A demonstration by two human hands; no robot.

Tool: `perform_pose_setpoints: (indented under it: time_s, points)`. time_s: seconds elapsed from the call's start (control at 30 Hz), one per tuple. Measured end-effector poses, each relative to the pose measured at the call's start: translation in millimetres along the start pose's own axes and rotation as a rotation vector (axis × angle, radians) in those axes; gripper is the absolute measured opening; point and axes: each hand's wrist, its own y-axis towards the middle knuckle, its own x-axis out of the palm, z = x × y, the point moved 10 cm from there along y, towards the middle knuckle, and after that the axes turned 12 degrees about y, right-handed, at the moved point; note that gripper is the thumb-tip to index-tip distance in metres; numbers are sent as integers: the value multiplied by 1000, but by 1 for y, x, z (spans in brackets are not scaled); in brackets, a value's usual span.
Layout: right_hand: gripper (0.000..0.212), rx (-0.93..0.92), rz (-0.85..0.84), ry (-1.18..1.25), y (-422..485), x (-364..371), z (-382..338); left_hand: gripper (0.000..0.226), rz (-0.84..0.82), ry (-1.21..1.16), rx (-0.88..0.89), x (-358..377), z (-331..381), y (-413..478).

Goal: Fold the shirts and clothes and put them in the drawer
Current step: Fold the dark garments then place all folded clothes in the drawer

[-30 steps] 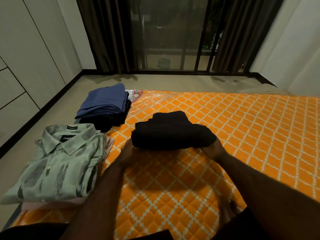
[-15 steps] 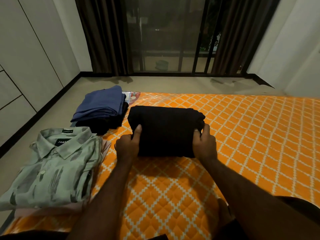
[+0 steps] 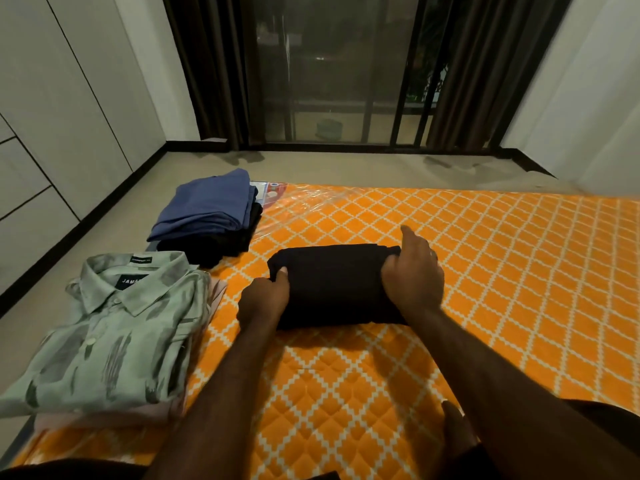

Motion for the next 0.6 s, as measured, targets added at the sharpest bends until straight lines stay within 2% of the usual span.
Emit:
perform_pose_setpoints:
  time_s: [0.03, 0.07, 0.13, 0.17, 0.23, 0.3, 0.37, 0.6]
  points:
    - [59, -154, 25, -7, 0, 0, -27, 60, 123, 63, 39, -13, 9, -6]
    - [57, -261, -30, -45, 1, 10, -46, 56, 267, 112, 139, -27, 25, -15]
    - [54, -323, -249, -173, -3, 49, -56, 58, 511, 156, 478, -45, 71, -38]
    - [56, -306, -358, -231, -7, 70, -50, 59, 554, 186, 631, -45, 92, -47]
    - [58, -243, -485, -263, -13, 97, -29, 60, 489, 335, 775, -27, 122, -47]
    - [57, -187, -532, -246, -14, 109, -12, 63, 320, 476, 773, 5, 129, -33]
    - [56, -139, -583, -248, -14, 117, 1, 63, 175, 505, 748, 34, 121, -20]
    - [56, -105, -617, -259, -20, 141, 17, 64, 36, 537, 682, 64, 108, 0]
